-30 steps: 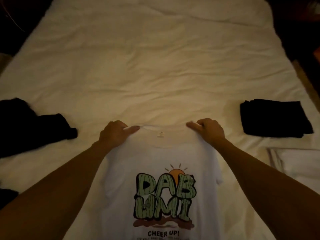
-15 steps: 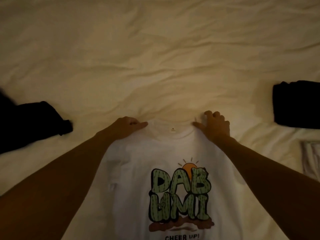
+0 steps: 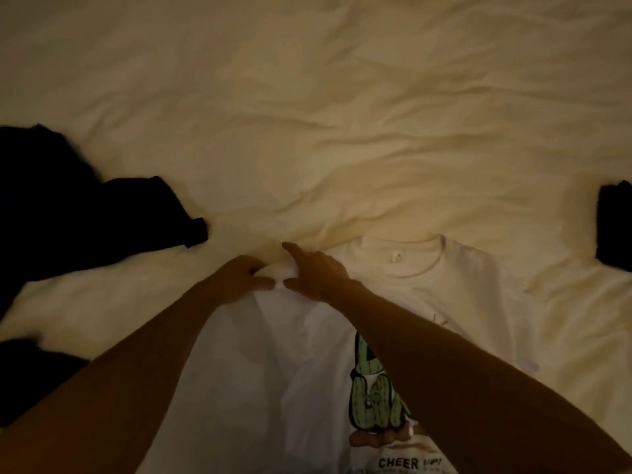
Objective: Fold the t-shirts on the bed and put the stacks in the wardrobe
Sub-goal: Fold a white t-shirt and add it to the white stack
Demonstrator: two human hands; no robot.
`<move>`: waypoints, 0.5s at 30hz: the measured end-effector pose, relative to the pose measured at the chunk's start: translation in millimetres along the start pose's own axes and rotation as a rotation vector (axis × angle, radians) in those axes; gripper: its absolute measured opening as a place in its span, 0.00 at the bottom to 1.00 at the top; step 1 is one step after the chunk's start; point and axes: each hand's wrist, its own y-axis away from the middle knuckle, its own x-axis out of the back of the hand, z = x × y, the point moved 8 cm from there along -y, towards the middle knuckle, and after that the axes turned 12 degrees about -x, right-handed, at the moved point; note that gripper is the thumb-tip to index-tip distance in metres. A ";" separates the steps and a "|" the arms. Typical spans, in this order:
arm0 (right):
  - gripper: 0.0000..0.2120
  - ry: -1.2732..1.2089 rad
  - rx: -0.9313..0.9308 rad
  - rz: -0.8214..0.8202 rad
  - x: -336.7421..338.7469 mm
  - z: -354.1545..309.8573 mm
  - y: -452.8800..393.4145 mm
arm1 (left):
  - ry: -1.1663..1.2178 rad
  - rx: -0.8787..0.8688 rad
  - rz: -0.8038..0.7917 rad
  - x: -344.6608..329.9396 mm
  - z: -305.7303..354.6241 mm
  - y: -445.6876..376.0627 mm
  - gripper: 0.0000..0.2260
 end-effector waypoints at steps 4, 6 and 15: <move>0.20 0.089 0.008 0.027 5.4 -12.0 -11.6 | 0.128 -0.091 0.346 16.3 5.4 21.2 0.16; 0.16 -0.011 -0.014 0.068 11.1 -6.1 -12.0 | 0.345 -0.084 0.426 14.1 -1.5 32.8 0.15; 0.07 -0.332 -0.185 0.047 7.7 22.2 -11.1 | 0.010 -0.100 0.003 0.4 -20.2 53.9 0.09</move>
